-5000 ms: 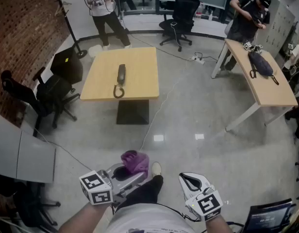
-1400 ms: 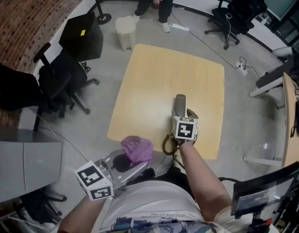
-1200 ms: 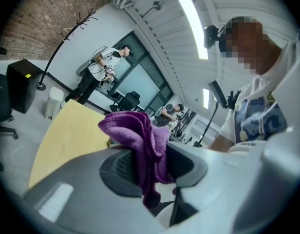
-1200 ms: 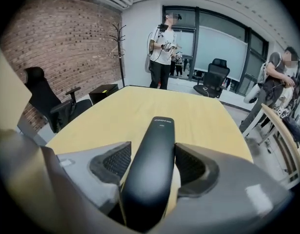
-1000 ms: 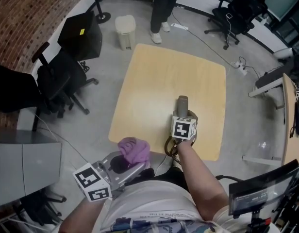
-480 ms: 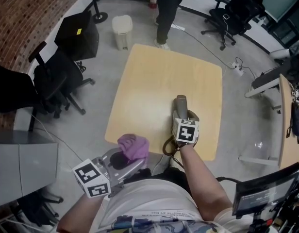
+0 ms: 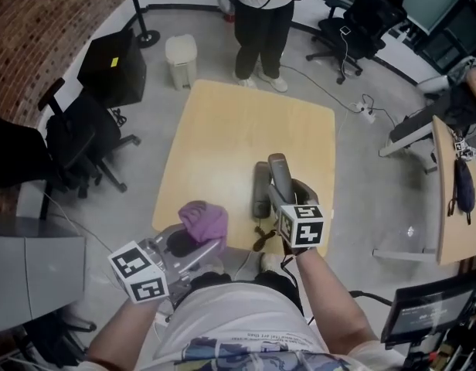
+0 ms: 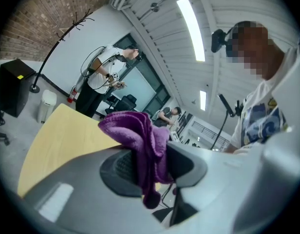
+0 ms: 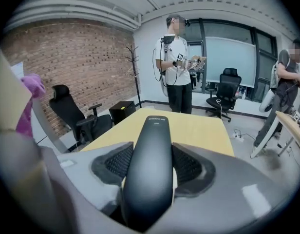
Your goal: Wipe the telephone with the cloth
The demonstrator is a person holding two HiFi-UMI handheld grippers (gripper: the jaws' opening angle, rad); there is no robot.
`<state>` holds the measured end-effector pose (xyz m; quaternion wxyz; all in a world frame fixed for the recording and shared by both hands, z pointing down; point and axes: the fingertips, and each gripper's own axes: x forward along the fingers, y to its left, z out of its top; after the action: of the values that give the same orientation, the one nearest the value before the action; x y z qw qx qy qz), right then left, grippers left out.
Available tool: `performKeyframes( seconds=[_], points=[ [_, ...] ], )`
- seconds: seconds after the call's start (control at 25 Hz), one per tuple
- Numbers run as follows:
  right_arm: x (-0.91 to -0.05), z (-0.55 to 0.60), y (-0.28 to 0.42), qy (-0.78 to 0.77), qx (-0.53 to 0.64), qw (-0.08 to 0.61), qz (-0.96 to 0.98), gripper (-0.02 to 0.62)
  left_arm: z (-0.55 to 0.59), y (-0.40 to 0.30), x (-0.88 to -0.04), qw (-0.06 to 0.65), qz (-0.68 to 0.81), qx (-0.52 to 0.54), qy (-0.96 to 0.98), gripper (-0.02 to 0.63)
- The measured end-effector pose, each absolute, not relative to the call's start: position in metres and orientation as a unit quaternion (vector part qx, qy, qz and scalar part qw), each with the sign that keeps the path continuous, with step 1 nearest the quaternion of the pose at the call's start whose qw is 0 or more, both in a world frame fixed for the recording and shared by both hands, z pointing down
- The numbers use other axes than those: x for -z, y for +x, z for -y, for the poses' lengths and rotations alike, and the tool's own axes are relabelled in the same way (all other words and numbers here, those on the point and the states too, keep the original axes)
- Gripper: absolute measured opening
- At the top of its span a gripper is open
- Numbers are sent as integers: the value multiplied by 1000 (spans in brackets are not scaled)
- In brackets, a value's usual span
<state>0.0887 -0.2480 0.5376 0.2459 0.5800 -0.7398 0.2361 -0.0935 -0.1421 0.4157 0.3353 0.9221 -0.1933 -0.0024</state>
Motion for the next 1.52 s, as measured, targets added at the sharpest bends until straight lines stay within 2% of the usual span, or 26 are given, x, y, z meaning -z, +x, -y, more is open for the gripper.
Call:
performKeyframes(
  seconds=[0.36,0.6,0.88,1.16,1.52],
  points=[
    [-459,210,93,499,-161,240,817,249,181,-42,-361,273,184,23,944,146],
    [-436,192,92,459,-121,254,843,249,182,42,-325,233,140,26,962,146],
    [-424,178,99,430,-106,258,859,249,175,125,-323,224,120,-18,967,146],
    [-420,164,97,406,-91,262,870,249,164,138,-340,200,142,-59,968,146],
    [-416,147,117,379,-78,267,883,249,189,111,-342,192,224,-53,954,146]
  ],
)
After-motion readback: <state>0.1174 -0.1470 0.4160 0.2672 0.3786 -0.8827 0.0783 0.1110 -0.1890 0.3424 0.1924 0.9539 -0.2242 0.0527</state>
